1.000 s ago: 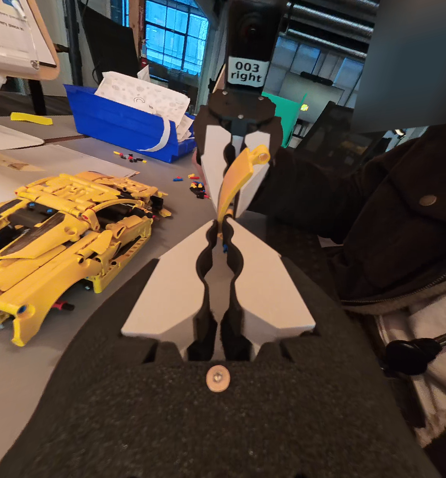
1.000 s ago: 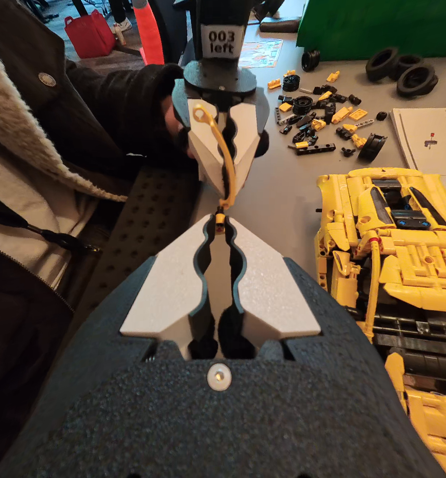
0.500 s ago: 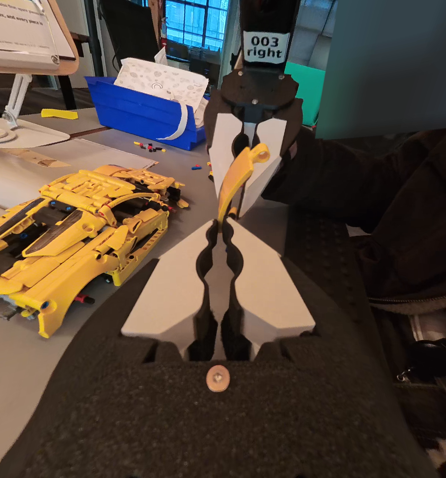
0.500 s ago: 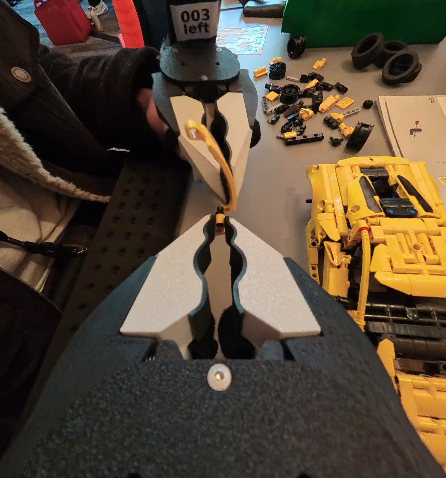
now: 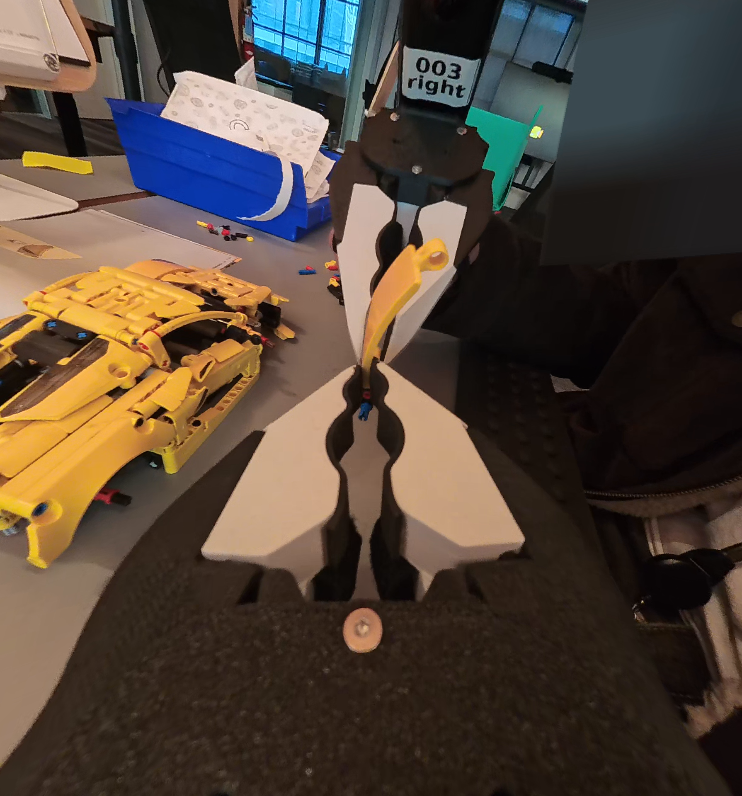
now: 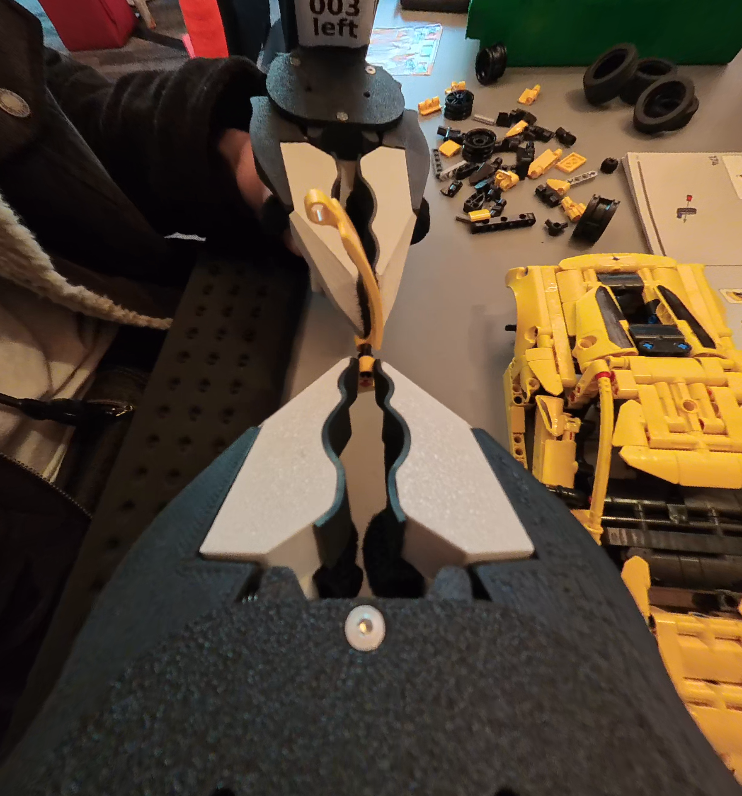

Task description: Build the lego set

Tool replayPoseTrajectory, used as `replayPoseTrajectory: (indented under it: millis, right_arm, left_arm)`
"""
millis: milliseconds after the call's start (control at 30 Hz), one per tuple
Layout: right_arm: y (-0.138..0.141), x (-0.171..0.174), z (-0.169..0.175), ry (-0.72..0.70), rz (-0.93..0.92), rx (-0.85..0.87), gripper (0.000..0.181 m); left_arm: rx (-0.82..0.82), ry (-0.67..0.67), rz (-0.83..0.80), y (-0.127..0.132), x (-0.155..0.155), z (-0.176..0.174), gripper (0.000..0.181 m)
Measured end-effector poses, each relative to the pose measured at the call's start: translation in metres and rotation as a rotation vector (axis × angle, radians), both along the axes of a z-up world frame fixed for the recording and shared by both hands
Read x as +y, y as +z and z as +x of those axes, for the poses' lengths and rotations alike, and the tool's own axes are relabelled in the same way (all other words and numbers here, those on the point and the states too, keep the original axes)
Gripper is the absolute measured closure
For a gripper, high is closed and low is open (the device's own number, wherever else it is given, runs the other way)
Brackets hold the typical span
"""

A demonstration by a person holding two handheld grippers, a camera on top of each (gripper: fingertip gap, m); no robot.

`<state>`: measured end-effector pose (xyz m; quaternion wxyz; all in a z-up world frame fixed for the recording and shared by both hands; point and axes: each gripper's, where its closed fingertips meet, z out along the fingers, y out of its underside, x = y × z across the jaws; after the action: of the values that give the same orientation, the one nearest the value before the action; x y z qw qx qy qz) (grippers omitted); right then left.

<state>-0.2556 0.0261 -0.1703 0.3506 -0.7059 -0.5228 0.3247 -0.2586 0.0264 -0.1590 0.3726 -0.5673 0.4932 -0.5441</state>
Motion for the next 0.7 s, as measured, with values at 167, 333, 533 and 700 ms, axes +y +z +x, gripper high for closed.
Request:
replayPoseTrajectory:
  millis: [167,333,533,700]
  right_arm:
    - [-0.003,0.001,0.0,-0.002,0.057,-0.047,0.176]
    - [-0.006,-0.005,0.001,0.034,0.001,-0.038,0.176]
    - [-0.001,-0.01,-0.004,0.06,-0.082,0.061,0.176]
    - [-0.004,-0.008,-0.005,0.054,-0.147,0.099,0.176]
  left_arm:
    - [0.009,0.014,-0.034,-0.002,0.002,0.001,0.179]
    - [0.028,-0.019,-0.018,-0.004,-0.003,0.002,0.179]
    - [0.007,-0.049,-0.035,-0.001,-0.008,0.002,0.179]
    - [0.023,-0.039,-0.031,-0.003,-0.006,0.002,0.179]
